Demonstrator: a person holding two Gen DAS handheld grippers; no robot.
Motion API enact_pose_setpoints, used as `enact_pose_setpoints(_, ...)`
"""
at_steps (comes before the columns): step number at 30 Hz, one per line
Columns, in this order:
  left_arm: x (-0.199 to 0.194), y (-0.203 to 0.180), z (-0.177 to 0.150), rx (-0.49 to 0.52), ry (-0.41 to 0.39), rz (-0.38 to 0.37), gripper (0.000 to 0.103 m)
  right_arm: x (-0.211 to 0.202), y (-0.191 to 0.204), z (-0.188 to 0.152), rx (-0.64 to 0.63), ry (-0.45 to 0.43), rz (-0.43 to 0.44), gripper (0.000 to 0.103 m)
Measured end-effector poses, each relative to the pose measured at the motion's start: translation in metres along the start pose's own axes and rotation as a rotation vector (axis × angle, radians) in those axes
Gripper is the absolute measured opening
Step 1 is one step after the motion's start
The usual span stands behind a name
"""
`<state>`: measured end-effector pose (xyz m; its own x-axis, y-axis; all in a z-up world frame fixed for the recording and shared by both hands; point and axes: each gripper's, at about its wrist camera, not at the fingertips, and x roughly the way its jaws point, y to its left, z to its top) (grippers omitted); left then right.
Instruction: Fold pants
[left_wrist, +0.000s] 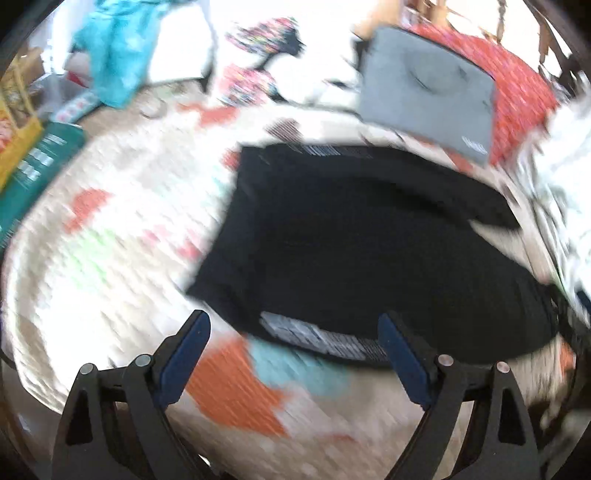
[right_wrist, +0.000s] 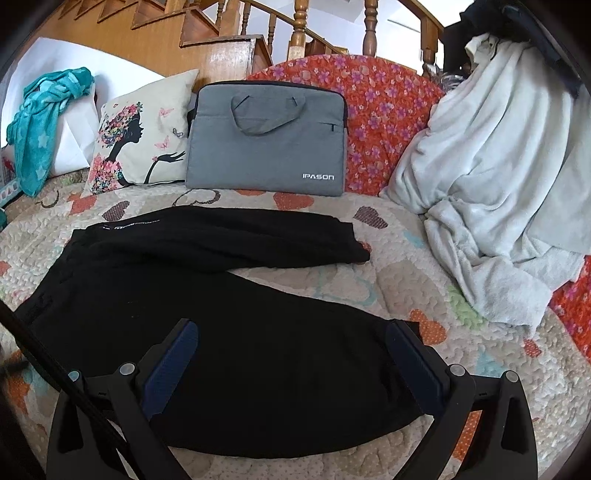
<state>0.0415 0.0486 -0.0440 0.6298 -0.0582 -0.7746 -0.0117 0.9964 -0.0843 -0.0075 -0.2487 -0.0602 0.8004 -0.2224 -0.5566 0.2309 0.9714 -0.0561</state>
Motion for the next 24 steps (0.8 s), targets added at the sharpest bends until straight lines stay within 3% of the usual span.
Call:
enact_pose_setpoints(5,0.051,0.058,0.049,-0.090,0.098,0.101,0.092,0.001,0.001,-0.001,0.005,0.013,0.004,0.103)
enact_pose_setpoints(7,0.072,0.068,0.052,-0.085,0.134,0.108,0.078,0.002,0.003,-0.002,-0.006,0.020,-0.011,0.103)
enact_pose_setpoints(8,0.085,0.070,0.050,-0.080,0.182,0.099,0.057,0.003,0.005,-0.002,-0.013,0.027,-0.020,0.103)
enact_pose_setpoints(9,0.094,0.072,0.046,-0.083,0.218,0.059,0.048,0.003,0.006,-0.002,-0.020,0.030,-0.027,0.103)
enact_pose_setpoints(11,0.092,0.072,0.048,-0.071,0.188,0.055,0.045,0.003,0.010,-0.003,-0.041,0.039,-0.042,0.103)
enact_pose_setpoints(13,0.089,0.069,0.047,-0.050,0.194,0.027,0.022,0.002,0.013,-0.002,-0.058,0.049,-0.059,0.103)
enact_pose_setpoints(15,0.082,0.068,0.051,-0.048,0.188,0.055,0.002,0.003,0.016,-0.002,-0.076,0.066,-0.078,0.103)
enact_pose_setpoints(18,0.075,0.081,0.049,-0.049,0.169,0.168,0.000,0.000,0.016,0.000,-0.087,0.075,-0.092,0.103)
enact_pose_setpoints(20,0.081,0.099,0.043,-0.086,0.204,0.205,0.000,-0.003,0.016,0.001,-0.099,0.077,-0.103,0.103)
enact_pose_setpoints(22,0.079,0.121,0.039,-0.156,0.211,0.215,0.000,-0.005,0.015,0.001,-0.118,0.081,-0.118,0.103)
enact_pose_setpoints(24,0.065,0.131,0.042,-0.194,0.165,0.180,0.000,-0.007,0.011,0.002,-0.121,0.089,-0.124,0.102)
